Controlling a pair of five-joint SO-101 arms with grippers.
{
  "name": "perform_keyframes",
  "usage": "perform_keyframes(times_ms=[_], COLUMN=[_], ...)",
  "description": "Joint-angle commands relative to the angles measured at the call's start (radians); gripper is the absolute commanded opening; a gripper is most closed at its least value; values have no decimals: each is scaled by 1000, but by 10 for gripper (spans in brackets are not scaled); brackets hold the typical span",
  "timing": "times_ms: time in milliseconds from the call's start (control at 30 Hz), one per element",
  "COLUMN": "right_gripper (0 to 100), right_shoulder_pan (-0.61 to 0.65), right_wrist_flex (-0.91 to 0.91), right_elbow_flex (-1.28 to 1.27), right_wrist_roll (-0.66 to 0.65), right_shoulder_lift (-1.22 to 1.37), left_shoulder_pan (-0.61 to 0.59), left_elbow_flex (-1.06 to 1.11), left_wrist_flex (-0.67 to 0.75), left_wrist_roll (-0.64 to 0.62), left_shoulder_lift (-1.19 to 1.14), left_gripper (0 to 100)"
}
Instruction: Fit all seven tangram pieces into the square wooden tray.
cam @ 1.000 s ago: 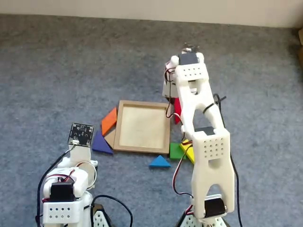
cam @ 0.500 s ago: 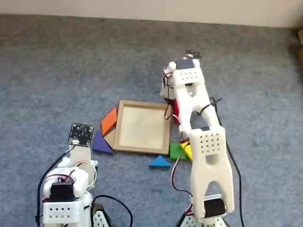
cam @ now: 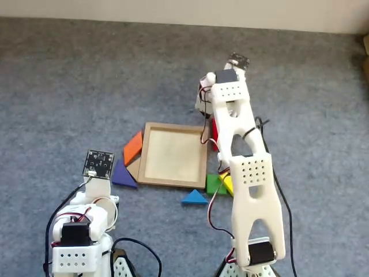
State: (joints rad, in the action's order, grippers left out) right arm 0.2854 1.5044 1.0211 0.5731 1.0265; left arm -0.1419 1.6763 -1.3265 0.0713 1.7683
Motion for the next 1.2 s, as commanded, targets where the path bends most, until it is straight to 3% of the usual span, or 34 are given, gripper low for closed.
perform_keyframes(times_ms=[0, 700, 867, 1167], right_gripper=[393, 392, 392, 392], right_shoulder_pan=[-25, -64, -64, -74], right_wrist_flex=[24, 64, 73, 73], right_elbow_flex=[53, 64, 162, 189], right_wrist_roll=[12, 18, 109, 158], right_shoulder_lift=[-28, 61, 70, 73], left_shoulder_pan=[18, 18, 18, 18], left_elbow_flex=[19, 19, 19, 19], left_wrist_flex=[-6, -6, -6, -6], left_wrist_roll=[-5, -5, -5, -5], left_shoulder_lift=[51, 51, 51, 51], left_gripper=[5, 5, 5, 5])
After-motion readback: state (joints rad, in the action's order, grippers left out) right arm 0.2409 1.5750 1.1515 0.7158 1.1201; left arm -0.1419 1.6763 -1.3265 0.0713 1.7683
